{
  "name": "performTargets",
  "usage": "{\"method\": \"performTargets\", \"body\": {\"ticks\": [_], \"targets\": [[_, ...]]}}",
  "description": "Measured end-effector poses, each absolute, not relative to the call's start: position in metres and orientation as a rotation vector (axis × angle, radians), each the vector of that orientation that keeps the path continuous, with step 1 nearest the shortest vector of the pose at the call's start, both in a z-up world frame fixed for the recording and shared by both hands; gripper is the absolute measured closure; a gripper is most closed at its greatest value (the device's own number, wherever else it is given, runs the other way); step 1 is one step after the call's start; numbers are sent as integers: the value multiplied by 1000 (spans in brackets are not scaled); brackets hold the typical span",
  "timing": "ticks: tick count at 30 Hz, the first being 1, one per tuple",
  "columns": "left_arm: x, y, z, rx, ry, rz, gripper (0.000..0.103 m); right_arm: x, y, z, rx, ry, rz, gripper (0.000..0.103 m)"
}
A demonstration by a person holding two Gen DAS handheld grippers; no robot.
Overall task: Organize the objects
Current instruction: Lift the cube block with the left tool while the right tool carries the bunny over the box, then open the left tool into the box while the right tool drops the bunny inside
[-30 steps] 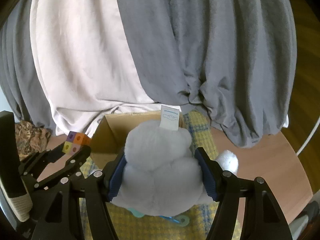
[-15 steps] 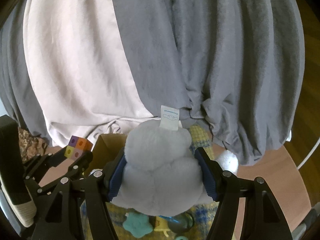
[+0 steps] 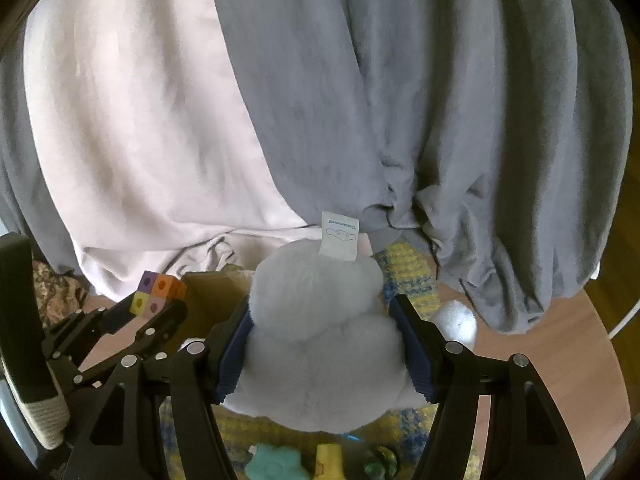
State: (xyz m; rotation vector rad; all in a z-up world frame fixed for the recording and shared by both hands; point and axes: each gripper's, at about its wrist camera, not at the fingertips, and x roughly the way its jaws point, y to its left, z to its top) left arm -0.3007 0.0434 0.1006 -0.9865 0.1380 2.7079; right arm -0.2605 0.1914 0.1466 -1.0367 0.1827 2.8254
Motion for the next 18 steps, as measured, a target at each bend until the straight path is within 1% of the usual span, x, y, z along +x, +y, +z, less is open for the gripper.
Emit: {"method": "performTargets", "body": {"ticks": [5,10,15,16,17,18], "targets": [[-310,44,91,-1016,140,2697,64,-271,198,137,-1070,231,2823,36],[-315,46,80,-1054,153,2675,64,-279,197,129,-1096,219,2827,35],[-316,48,75,-1074,183,2661,64,-281,198,126,-1099,231,2837,29],[-315,49,74,-1080,190,2654,59,-282,197,125,-1100,226,2837,28],[-314,50,73,-1078,200,2658,44,-281,197,125,-1095,221,2837,27],[-313,50,73,-1069,217,2670,36,-280,197,126,-1090,216,2838,19]]}}
